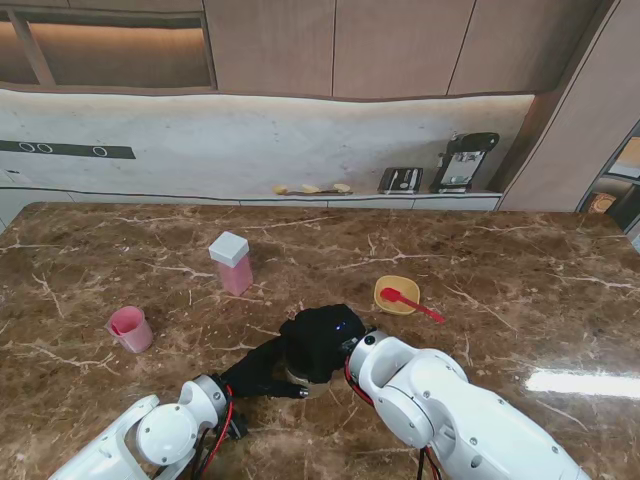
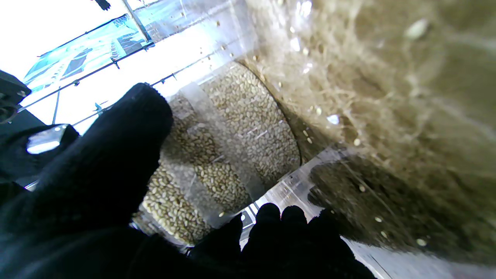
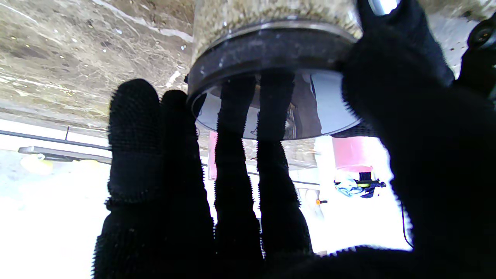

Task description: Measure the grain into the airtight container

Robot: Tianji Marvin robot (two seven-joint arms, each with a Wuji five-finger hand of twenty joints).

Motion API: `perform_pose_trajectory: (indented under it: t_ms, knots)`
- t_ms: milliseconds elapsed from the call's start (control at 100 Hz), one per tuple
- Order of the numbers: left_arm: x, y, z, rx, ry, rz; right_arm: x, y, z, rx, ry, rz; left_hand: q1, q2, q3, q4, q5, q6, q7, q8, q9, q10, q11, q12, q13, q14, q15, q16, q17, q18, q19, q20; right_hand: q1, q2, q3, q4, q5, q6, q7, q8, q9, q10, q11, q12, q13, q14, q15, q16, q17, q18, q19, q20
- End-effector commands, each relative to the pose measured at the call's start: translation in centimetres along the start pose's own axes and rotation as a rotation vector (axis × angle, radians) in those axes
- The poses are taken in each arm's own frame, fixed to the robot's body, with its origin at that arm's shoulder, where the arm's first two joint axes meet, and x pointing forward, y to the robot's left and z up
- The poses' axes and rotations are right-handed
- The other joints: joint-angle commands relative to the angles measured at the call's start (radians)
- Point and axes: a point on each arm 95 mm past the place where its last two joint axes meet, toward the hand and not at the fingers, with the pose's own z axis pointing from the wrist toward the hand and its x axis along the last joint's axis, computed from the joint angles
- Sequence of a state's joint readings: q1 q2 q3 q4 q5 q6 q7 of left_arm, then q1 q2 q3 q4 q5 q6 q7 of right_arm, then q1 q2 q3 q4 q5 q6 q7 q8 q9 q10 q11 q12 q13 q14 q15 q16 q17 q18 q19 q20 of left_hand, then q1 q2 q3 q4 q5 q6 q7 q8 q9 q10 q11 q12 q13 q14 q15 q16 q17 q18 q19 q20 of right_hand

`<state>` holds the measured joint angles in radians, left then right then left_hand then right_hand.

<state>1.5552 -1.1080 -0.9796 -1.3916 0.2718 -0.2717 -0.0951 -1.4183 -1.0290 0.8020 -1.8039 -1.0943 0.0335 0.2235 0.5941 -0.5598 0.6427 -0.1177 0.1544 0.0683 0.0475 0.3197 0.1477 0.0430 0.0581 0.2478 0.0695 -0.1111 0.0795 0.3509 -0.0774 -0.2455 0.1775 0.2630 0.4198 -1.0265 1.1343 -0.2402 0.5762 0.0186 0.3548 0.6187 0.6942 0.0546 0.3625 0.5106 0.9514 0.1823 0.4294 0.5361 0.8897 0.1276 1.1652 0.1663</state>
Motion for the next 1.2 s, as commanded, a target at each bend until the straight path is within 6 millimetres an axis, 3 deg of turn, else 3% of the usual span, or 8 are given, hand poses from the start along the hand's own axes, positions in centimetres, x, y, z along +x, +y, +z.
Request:
perform_pose_trajectory:
  t_ms: [0,1190]
  knots:
    - [-1.6,2.0,-0.8,-0.048,-0.052,-0.017,-0.1,-1.1,0.0,0.036,-0.006,-0.004,-0.011,0.034,-0.019,0.032,-0.016,-0.017,0.008,-0.006,-0.021,-0.007,-0.019,0.007,-0.012,0.134,0.012,0.014,0.06,0.14,0.111,0.106,0.116,0.176,0.162,0.132,0.067,-0.027,0.092,0.029,0.076,-0.062,0.081,0.018,0.052,-0.118,0.044,0.005,-0.014,-0.124,0.008,0.0]
    - [-1.7,2.0,-0.9,-0.043,-0.056,-0.025,-0.1,-3.0,-0.7,-0.024,-0.026,0.011,-0.008,0.041,-0.021,0.032,-0.016,-0.008,0.042,0.003,-0.019,-0.007,-0.016,0.007,-0.009,0.134,0.016,0.019,0.06,0.138,0.109,0.107,0.105,0.152,0.141,0.116,0.057,-0.025,0.097,0.03,0.068,-0.063,0.096,0.021,0.061,-0.129,0.057,0.008,-0.006,-0.131,0.019,0.007]
